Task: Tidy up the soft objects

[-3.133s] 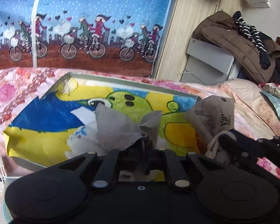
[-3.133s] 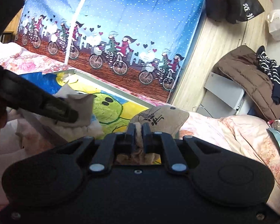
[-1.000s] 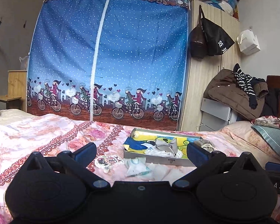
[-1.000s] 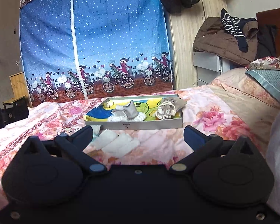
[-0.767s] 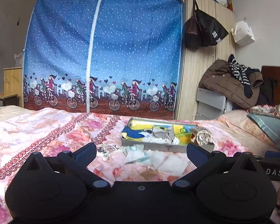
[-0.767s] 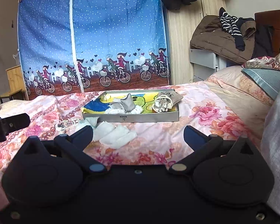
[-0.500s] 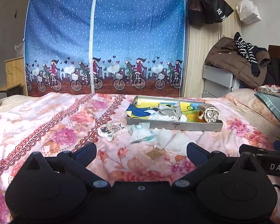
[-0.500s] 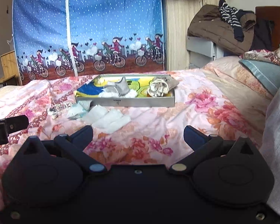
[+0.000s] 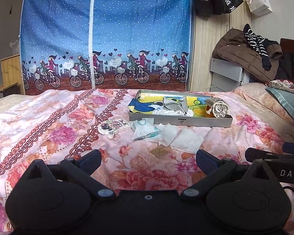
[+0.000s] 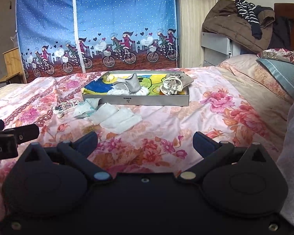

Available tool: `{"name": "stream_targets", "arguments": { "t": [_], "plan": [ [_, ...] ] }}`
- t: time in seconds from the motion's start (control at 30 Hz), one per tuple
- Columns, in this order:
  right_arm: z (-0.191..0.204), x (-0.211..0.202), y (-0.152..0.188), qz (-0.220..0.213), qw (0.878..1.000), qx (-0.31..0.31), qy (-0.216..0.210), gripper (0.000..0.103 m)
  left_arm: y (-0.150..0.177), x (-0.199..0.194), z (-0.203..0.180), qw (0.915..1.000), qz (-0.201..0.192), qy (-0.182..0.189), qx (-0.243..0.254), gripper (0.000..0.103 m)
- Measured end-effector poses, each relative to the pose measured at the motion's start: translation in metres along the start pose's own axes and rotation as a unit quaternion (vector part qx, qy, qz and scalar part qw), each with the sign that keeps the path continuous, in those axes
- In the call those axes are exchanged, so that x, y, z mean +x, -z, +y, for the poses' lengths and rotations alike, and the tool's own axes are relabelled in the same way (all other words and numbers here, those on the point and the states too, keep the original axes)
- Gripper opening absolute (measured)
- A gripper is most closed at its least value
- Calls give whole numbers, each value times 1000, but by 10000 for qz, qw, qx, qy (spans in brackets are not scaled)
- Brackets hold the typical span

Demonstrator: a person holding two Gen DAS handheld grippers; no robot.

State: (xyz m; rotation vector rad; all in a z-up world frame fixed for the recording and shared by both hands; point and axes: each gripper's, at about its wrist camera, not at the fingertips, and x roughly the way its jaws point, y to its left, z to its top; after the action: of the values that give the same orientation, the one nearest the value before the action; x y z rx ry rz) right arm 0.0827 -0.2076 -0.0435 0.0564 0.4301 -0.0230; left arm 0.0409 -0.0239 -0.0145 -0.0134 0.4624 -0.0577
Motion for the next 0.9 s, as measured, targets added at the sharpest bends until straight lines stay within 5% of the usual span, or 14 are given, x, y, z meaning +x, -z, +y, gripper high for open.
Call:
{"name": "stream_targets", "arguments": {
  "t": [0.9],
  "plan": [
    [0, 0, 1, 8, 10000, 36, 54, 103, 0, 1, 0, 10000, 0, -38, -1, 102]
  ]
}}
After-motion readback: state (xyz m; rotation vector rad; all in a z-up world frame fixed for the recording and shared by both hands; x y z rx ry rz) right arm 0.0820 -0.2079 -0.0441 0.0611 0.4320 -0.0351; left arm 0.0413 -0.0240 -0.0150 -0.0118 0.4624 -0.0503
